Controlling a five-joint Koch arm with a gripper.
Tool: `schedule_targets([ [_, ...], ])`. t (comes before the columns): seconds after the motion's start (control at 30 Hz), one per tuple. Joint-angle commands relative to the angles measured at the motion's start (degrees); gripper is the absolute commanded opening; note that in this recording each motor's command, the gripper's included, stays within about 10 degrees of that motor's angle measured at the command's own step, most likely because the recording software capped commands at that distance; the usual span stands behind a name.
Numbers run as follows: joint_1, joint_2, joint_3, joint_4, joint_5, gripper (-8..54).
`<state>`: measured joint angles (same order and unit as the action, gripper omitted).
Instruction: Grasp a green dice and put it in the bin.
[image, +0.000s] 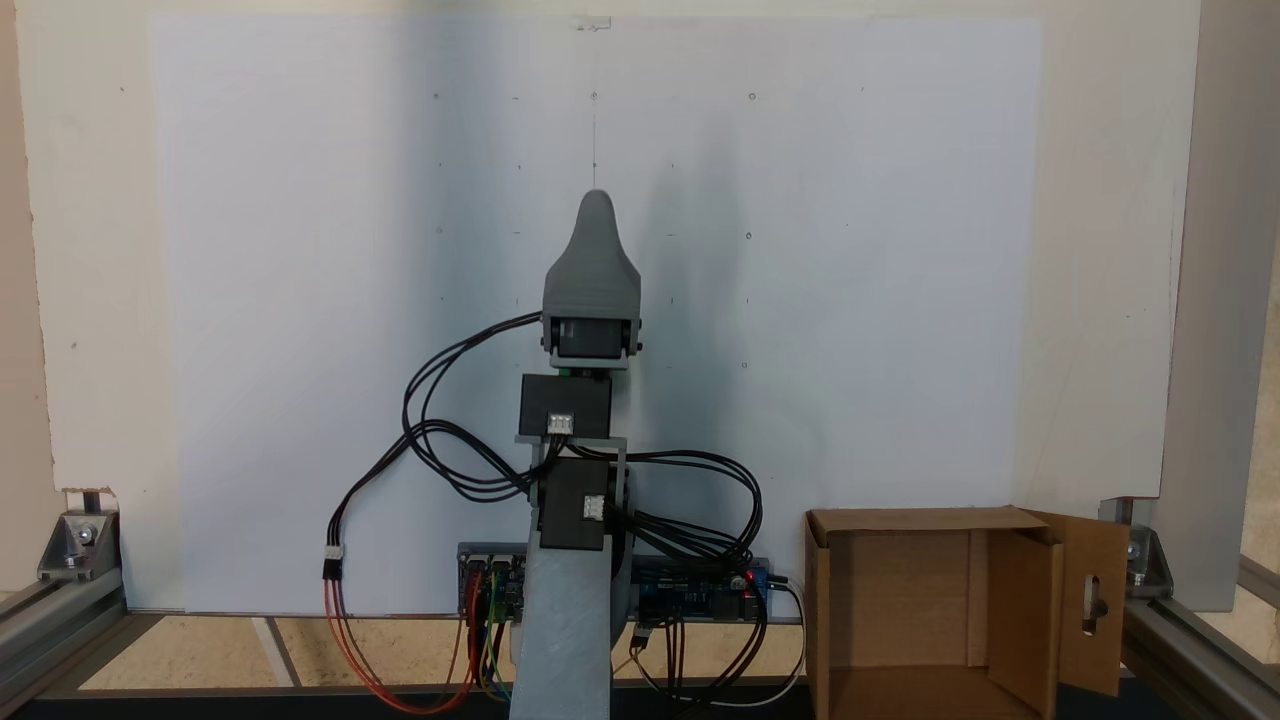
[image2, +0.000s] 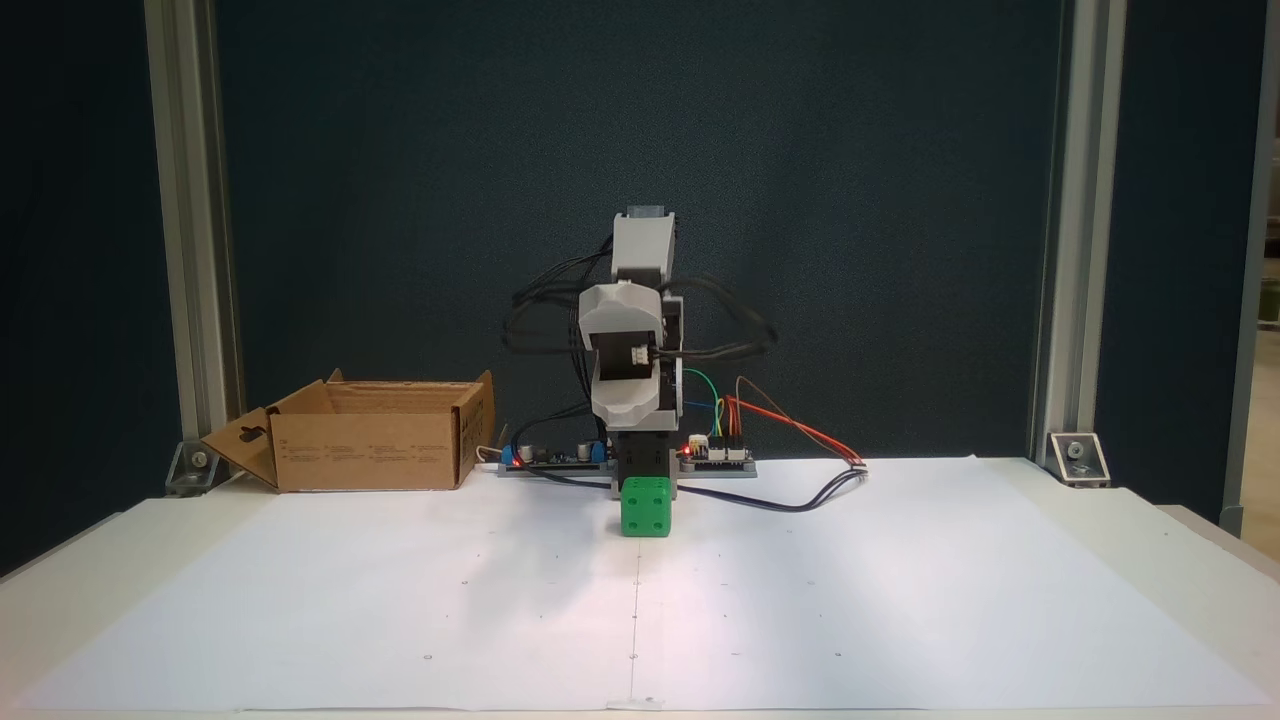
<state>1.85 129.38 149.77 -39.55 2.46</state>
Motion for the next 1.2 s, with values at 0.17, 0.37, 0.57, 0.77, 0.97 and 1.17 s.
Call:
schedule_targets([
  [0.17, -0.3, 6.4, -17.6, 28.2, 2.7, 43.5],
  [0.37, -0.5, 6.3, -24.9, 54.5, 2.7, 43.3],
  [0.57, -0.7, 6.0, -36.4, 74.2, 2.7, 43.3],
  [0.77, -0.7, 5.8, -40.3, 95.6, 2.7, 43.5],
  [0.97, -0.6, 5.8, -40.3, 105.2, 2.6, 43.8],
  [1.17, -1.1, 5.7, -38.1, 105.5, 2.6, 45.2],
])
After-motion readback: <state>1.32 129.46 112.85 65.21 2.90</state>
